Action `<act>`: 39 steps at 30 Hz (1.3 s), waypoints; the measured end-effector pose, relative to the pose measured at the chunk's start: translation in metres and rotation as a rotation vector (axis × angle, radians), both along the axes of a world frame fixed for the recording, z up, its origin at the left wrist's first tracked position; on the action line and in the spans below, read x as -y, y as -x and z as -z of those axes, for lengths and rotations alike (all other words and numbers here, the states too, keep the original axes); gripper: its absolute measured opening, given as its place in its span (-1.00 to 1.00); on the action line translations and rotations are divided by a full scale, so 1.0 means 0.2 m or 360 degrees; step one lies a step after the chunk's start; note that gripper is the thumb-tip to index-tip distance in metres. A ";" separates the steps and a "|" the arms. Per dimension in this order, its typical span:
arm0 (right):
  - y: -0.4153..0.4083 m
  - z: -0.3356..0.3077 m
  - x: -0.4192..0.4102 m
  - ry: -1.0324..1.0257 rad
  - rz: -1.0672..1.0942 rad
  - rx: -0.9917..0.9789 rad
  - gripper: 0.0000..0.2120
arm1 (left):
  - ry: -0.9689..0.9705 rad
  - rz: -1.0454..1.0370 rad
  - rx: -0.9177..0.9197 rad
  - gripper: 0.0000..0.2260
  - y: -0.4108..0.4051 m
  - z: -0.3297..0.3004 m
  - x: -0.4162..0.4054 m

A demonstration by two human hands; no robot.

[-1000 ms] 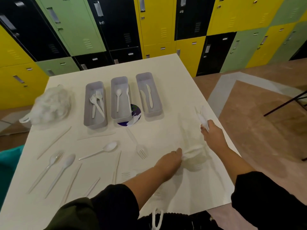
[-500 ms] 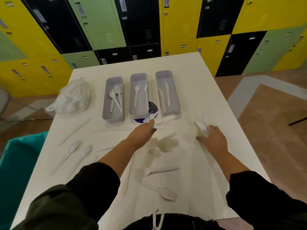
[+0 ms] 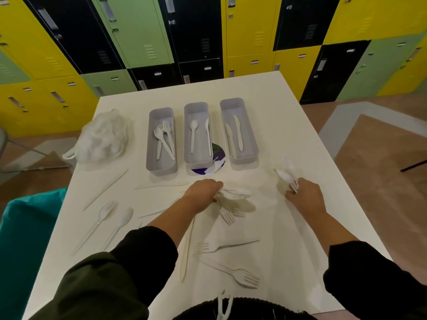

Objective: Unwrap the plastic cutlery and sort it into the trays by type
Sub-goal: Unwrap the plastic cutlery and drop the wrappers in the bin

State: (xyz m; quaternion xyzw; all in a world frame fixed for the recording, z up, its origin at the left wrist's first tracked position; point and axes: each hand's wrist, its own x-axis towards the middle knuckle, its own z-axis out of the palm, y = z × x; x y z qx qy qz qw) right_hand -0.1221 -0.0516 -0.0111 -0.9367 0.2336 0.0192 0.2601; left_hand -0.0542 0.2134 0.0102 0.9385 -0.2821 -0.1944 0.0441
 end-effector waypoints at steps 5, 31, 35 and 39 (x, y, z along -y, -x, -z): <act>0.02 0.02 -0.01 0.0035 -0.0018 -0.0049 -0.85 | -0.0021 0.0066 0.0003 -0.84 -0.01 0.02 0.03; 0.23 -0.05 -0.54 0.0009 -0.1342 -0.0207 -0.61 | 0.0278 -0.0461 -0.0030 -0.63 0.08 -0.06 -0.55; 0.27 -0.04 -0.60 0.0155 -0.1288 -0.0237 -0.72 | 0.0178 -0.0539 -0.0074 -0.66 0.12 -0.03 -0.57; 0.29 -0.04 -0.63 0.0243 -0.1127 -0.0256 -0.79 | 0.0119 -0.0551 -0.0133 -0.75 0.14 -0.01 -0.55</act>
